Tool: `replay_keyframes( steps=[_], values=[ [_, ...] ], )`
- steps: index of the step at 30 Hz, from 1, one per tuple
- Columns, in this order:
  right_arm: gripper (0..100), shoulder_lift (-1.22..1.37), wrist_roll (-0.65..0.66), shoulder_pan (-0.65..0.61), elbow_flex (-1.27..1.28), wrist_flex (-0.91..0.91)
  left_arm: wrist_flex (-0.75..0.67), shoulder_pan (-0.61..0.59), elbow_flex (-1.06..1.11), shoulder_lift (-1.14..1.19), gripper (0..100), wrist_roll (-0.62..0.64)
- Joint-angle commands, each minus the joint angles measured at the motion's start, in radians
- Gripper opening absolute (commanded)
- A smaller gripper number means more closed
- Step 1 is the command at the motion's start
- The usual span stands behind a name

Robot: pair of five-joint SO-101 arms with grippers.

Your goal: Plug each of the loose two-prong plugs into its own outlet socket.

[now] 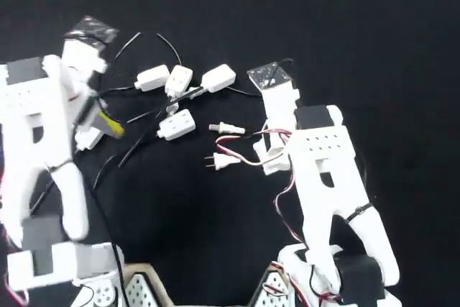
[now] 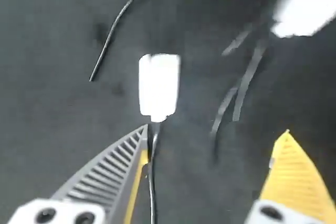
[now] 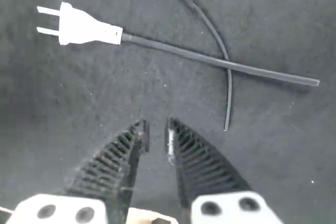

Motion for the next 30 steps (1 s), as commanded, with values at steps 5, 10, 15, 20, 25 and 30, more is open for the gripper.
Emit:
replay_keyframes(
  steps=[5,10,15,20,25,30],
  values=[
    [5.7,-0.03,-0.008,0.055,0.013,-0.015,-0.21,0.303,0.222,-0.091,35,0.003],
    [5.7,-0.03,-0.006,0.138,0.013,-0.015,-0.577,0.369,0.447,-0.057,35,0.0],
    [5.7,-0.03,-0.006,0.14,0.013,-0.017,-0.752,0.397,0.532,0.048,35,-0.144],
    [5.7,-0.03,-0.006,0.141,0.013,-0.017,-0.792,0.383,0.447,0.224,35,-0.152],
    [5.7,-0.03,-0.006,0.141,0.019,-0.025,-0.792,0.354,0.32,0.365,35,-0.149],
    [5.7,-0.03,-0.006,0.141,0.082,-0.123,-0.792,0.334,0.288,0.377,35,-0.149]
  ],
)
